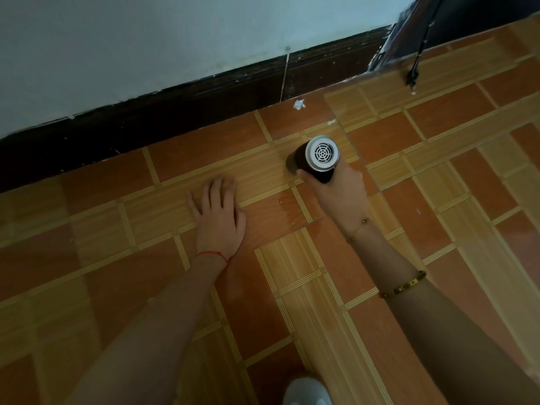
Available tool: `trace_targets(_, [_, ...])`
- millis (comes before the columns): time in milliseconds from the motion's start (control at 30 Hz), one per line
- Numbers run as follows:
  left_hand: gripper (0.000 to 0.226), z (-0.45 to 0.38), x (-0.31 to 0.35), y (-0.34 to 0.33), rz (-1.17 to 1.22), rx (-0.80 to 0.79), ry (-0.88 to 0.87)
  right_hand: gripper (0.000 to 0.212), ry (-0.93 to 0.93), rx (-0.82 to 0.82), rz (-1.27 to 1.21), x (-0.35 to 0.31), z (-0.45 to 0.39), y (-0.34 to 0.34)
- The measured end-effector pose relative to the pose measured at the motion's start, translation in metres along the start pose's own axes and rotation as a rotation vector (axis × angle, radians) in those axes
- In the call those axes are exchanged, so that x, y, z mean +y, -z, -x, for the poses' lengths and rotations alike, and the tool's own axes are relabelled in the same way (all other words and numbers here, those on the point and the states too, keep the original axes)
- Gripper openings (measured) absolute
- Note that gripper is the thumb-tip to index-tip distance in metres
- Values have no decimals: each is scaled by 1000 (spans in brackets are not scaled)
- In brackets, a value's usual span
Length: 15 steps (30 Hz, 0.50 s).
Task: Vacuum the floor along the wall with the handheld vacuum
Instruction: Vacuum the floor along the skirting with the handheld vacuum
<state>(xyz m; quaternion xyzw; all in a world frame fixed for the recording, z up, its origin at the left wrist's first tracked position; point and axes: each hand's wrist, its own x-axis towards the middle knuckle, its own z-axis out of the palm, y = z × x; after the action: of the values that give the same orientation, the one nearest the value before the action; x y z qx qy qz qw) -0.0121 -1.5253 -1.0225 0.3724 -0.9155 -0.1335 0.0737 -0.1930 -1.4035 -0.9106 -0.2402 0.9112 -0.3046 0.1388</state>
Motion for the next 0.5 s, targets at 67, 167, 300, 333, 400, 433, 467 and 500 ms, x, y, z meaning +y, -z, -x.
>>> trace_targets(67, [55,0,0,1,3,7,-5,69,27,-57,-9,0,3,1])
trace_targets(167, [54,1,1,2,4,7,-7,65,88,-181,-42,-2,8,-2])
trace_targets(300, [55,1,0,1,-10,-5,0,70,57,-102,-35,2,4,-3])
trace_targets(333, [55,1,0,1,-10,-4,0,71,39,-73,-26,2,0,0])
trace_targets(400, [56,1,0,1,-4,0,-3,71,6,-17,-14,6,-12,7])
trace_targets(433, [56,1,0,1,0,2,-4,72,-3,9,-11,8,-18,11])
trace_targets(467, [56,1,1,2,2,5,-4,74,-7,32,-6,9,-23,16])
trace_targets(500, [56,1,1,2,2,7,-3,75,-7,49,-4,11,-27,19])
